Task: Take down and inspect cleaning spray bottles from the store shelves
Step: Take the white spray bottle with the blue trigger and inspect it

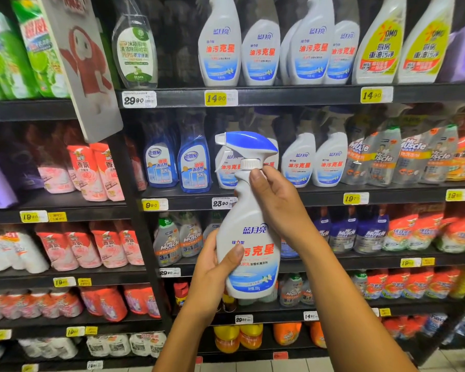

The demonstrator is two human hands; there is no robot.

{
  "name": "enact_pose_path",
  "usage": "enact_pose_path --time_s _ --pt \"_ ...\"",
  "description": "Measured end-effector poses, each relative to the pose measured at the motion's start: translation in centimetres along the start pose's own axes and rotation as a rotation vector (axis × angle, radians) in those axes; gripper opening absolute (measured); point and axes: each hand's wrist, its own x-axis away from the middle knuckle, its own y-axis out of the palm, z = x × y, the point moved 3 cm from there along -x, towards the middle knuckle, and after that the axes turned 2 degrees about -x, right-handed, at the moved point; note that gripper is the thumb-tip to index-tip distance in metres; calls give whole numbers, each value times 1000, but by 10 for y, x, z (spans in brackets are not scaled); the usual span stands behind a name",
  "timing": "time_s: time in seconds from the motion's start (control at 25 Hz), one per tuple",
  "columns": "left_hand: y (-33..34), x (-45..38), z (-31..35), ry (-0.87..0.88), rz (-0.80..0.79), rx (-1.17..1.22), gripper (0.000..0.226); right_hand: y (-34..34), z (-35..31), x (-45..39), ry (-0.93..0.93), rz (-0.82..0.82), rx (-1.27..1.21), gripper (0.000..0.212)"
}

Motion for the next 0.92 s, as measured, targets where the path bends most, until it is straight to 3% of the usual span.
enact_pose_path --time_s 0.12,0.4,0.64,0.8,0.92 --pt "-2 -4 1 -2 -22 -8 34 2 1 -3 54 46 -35 64" --pt "-4 -7 -8 -62 -39 66 40 6 1 2 103 69 -17 77" --pt "-3 -23 -5 -86 -13 141 43 1 -5 -10 137 90 61 59" --pt "-3 -31 5 -108 -28 199 87 -2 -7 -14 162 76 -29 51" --pt "-4 -32 -1 -144 -19 275 66 2 -6 -14 254 -52 -239 54"
